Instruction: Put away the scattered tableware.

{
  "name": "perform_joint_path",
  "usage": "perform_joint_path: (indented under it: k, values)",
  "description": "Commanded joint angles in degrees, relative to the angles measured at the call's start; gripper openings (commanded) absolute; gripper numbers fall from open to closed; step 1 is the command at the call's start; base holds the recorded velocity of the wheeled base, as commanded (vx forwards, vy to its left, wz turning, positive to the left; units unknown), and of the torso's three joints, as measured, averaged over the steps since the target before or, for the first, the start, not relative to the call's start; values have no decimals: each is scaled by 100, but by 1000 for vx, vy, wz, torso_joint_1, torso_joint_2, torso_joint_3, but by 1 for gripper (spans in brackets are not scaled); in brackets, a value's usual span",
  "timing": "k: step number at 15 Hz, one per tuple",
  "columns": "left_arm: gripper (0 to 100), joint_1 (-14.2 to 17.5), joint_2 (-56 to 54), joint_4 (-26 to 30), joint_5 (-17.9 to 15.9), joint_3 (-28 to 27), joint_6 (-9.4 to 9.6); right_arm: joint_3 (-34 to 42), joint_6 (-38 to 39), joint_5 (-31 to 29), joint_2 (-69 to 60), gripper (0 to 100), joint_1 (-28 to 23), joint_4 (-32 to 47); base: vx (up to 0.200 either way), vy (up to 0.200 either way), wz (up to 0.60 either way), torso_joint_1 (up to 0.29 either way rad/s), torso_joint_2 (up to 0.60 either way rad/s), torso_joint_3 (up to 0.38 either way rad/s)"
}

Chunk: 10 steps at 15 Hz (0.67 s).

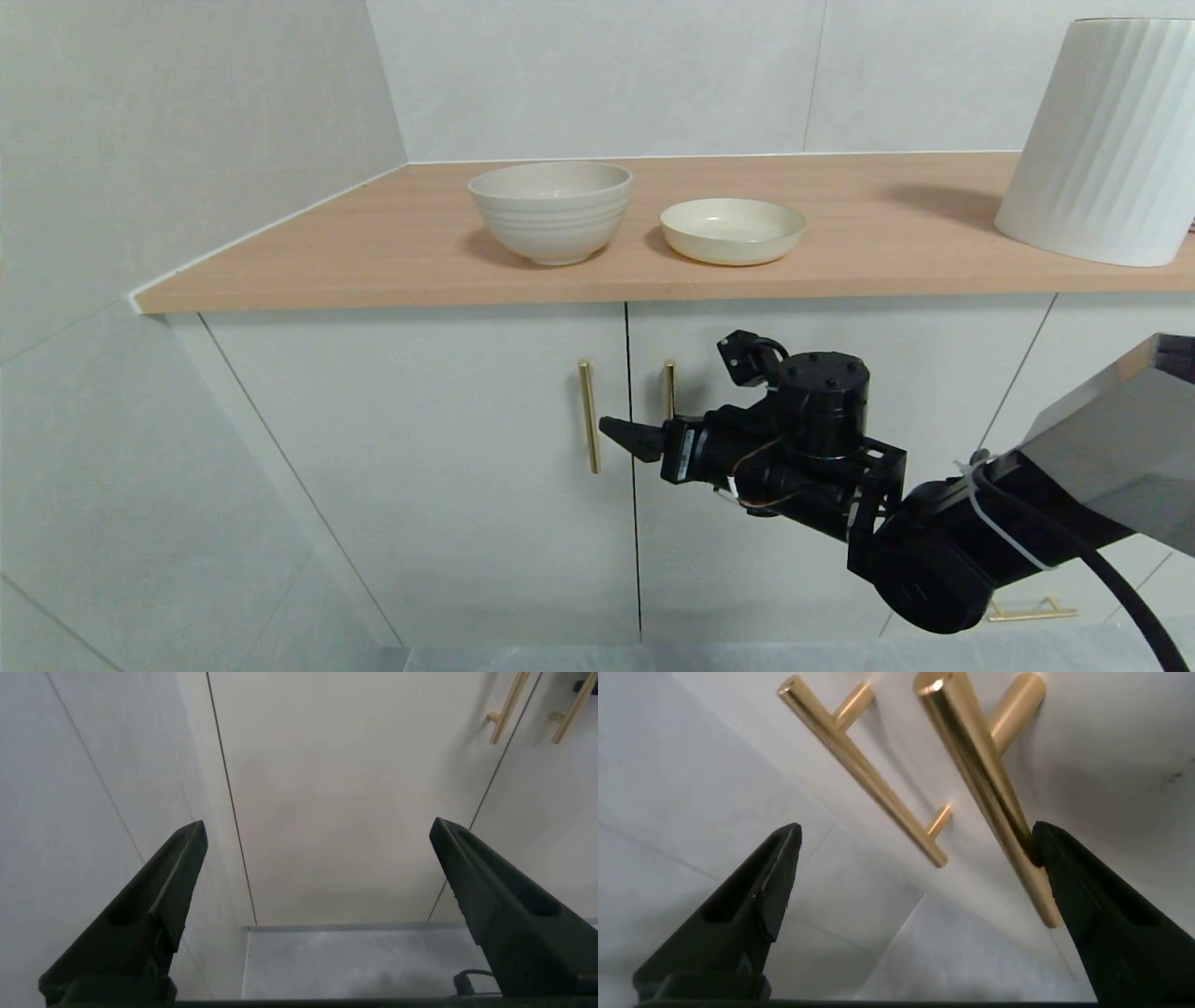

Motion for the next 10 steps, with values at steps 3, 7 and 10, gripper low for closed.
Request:
perform_joint_path:
  k: [3,7,10]
  values:
    - [100,1,0,0,-2,0,-1,181,78,304,-258,100,34,28,0,0,0,0,0,0]
    - [100,1,0,0,-2,0,-1,471,95,884,-618,100,34,327,0,0,0,0,0,0]
    - [100,1,0,0,-2,0,-1,708,95,1420,-1049,100,8,635,0,0,0,0,0,0]
